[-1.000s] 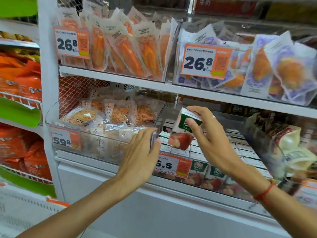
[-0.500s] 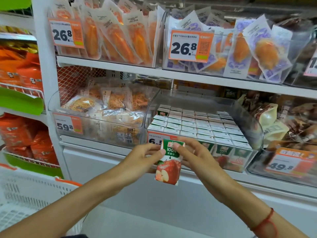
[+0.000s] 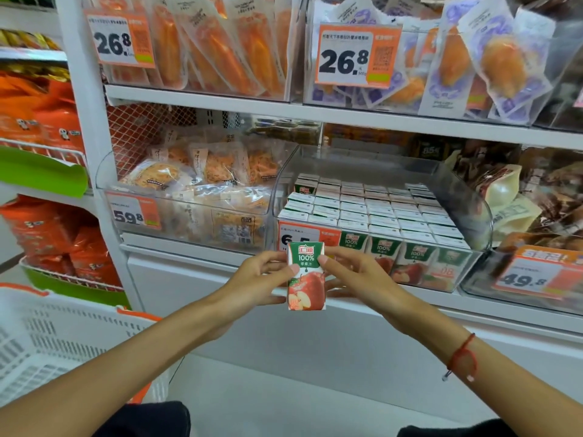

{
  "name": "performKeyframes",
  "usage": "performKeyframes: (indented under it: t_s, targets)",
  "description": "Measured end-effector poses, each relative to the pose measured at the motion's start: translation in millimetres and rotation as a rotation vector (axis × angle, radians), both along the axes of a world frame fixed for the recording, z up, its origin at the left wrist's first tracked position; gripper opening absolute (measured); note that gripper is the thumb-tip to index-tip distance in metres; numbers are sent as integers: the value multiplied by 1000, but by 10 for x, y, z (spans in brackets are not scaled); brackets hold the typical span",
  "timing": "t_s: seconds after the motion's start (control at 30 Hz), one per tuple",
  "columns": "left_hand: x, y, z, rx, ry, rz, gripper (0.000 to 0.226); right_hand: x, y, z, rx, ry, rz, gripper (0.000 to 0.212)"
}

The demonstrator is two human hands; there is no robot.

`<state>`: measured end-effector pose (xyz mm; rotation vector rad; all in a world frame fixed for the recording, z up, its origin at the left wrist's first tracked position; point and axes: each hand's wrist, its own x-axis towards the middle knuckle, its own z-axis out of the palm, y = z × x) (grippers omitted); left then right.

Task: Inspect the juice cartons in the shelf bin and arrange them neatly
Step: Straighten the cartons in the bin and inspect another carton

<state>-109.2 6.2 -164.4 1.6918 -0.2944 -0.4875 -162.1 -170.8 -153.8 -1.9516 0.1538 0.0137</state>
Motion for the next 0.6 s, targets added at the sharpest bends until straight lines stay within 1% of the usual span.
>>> performKeyframes:
  t_s: [0.13, 0.23, 0.33, 0.4, 0.5, 0.6]
  targets:
    - [21, 54, -14, -9, -4, -29, 38, 1, -12, -25, 57, 7, 16, 37]
    - [21, 70, -29, -88, 10, -5, 33, 5, -33, -25, 98, 50, 76, 34]
    - [19, 63, -49, -168, 35, 43, 28, -7, -47, -23, 103, 76, 148, 39]
    - [21, 63, -67, -180, 19, 49, 26, -8, -41, -23, 96, 61, 127, 41]
    - [21, 60, -102, -179, -8, 74, 21, -3, -3, -45, 78, 1, 37, 38]
    - [49, 61, -146, -125, -53, 124, 24, -6, 55, -65, -61, -78, -29, 36]
